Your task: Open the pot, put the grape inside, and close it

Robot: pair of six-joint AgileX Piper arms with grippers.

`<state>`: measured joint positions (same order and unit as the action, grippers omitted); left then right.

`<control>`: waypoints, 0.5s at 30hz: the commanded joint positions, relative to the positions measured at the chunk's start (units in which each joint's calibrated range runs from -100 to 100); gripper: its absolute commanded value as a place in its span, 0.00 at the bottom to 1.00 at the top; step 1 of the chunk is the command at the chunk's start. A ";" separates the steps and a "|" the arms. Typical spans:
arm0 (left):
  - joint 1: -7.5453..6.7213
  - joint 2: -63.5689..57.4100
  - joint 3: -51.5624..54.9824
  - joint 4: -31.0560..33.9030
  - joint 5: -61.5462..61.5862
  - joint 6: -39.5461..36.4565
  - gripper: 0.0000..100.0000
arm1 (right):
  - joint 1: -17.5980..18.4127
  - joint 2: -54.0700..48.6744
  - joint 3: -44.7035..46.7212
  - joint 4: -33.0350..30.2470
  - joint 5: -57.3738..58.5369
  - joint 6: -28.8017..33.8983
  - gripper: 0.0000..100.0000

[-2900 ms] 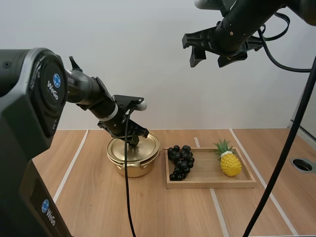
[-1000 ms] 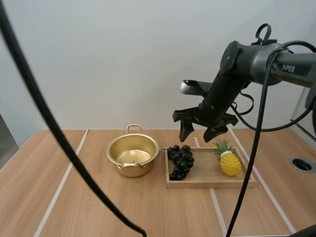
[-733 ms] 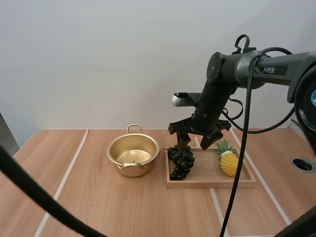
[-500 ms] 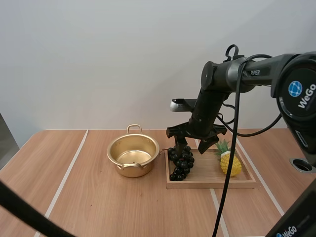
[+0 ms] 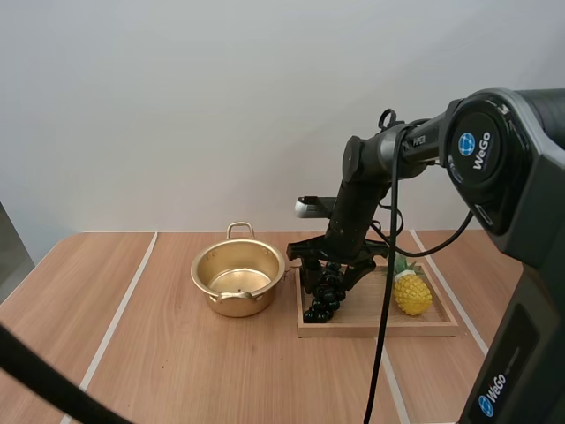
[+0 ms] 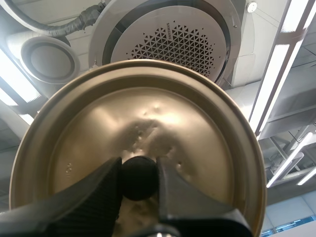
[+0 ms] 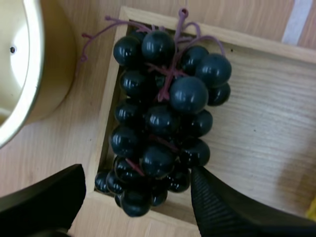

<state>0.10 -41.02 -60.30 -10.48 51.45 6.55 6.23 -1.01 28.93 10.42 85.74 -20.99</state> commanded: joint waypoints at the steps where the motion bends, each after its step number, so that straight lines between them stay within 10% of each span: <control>1: 0.03 0.39 -0.04 0.00 0.29 -0.21 0.00 | 0.14 0.90 0.35 -2.54 -2.84 0.02 1.00; 15: 0.03 0.39 -0.04 0.00 0.47 -0.21 0.00 | 0.14 6.68 0.35 -2.58 -6.05 -2.70 1.00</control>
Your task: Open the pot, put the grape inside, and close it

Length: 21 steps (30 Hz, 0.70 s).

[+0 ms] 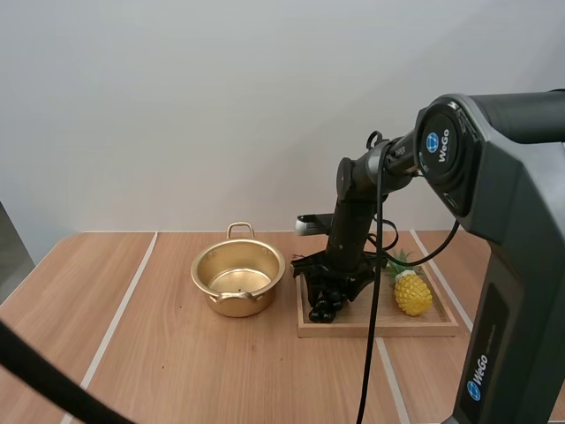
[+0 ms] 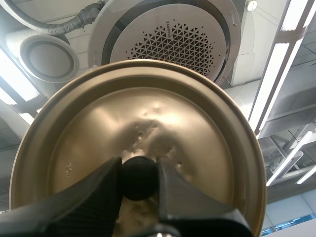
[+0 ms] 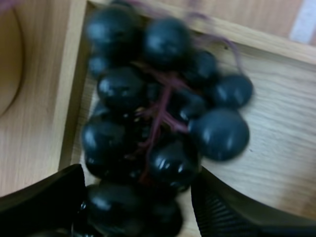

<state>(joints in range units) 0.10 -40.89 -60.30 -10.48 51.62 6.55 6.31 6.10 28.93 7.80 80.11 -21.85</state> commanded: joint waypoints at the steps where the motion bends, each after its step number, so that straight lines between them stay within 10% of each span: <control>1: 0.03 0.26 -0.04 0.00 0.50 -0.21 0.00 | 0.05 -0.43 0.35 0.03 -0.42 -2.39 0.99; 4: 0.03 0.26 -0.04 0.00 1.85 -0.21 0.00 | 0.05 -0.43 0.35 0.03 -0.22 -2.71 0.10; 5: 0.03 0.26 -0.04 0.00 2.29 -0.21 0.00 | 0.05 -0.43 0.35 0.03 0.39 -2.71 0.00; 21: 0.03 0.26 -0.04 0.00 3.37 -0.21 0.00 | 0.05 -11.46 0.20 1.70 -0.90 -3.07 0.00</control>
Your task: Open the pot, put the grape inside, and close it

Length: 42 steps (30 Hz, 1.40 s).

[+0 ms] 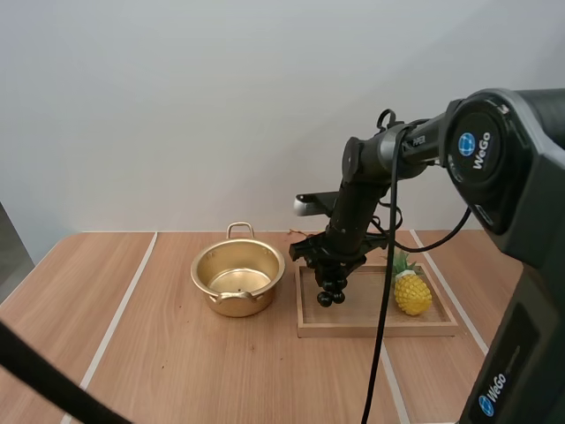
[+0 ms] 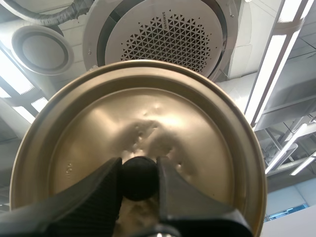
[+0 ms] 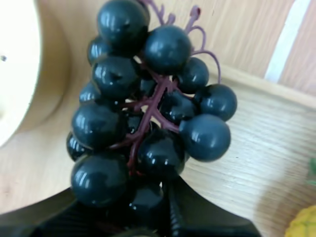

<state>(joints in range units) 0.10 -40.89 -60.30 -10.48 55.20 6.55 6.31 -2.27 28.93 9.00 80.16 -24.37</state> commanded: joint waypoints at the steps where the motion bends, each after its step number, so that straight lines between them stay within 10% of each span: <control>1: 0.03 0.26 -0.04 0.00 -0.20 -0.21 0.00 | 0.05 -4.26 0.20 0.34 -1.52 -0.55 0.00; 23: 0.03 0.13 -0.04 0.50 3.05 0.76 0.00 | 0.29 -15.86 -17.52 8.17 3.70 -12.92 0.00; 42: 0.03 0.13 -0.04 1.64 4.58 1.38 0.00 | 13.11 -2.36 -17.52 2.47 5.64 -14.71 0.00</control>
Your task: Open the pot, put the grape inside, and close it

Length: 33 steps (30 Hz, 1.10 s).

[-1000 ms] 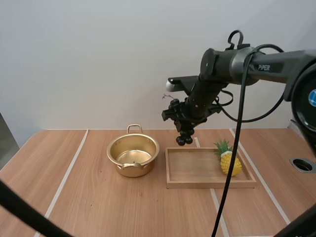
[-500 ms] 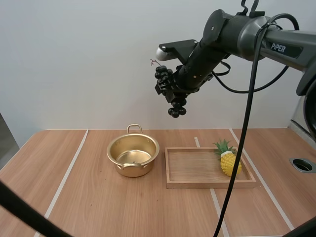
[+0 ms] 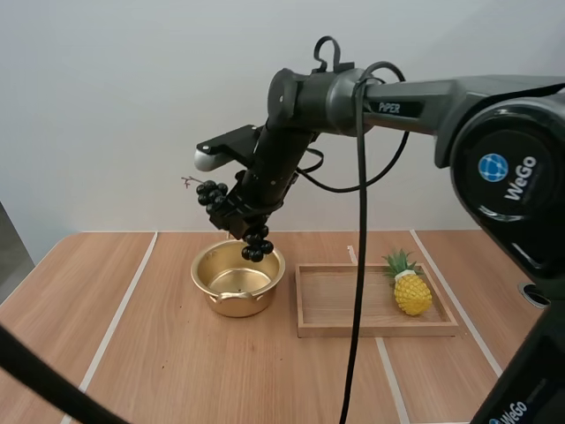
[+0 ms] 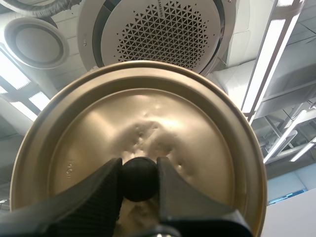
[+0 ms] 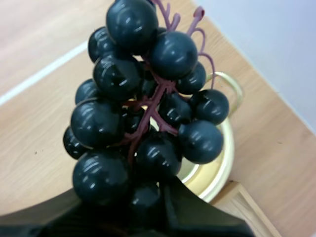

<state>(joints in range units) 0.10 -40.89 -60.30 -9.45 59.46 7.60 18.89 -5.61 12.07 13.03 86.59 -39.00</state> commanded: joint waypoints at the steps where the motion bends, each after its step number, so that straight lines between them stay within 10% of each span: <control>1: 0.03 0.13 -0.04 0.61 0.32 0.71 0.00 | 0.73 1.55 -0.66 -1.70 -1.21 -0.08 0.00; 33: 0.03 0.13 -0.04 0.61 0.58 4.49 0.00 | 0.81 26.62 -0.66 -4.45 -18.71 -0.10 0.00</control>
<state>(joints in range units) 0.10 -40.89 -60.30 -9.22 59.46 11.87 19.57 19.30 11.99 9.92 68.60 -38.92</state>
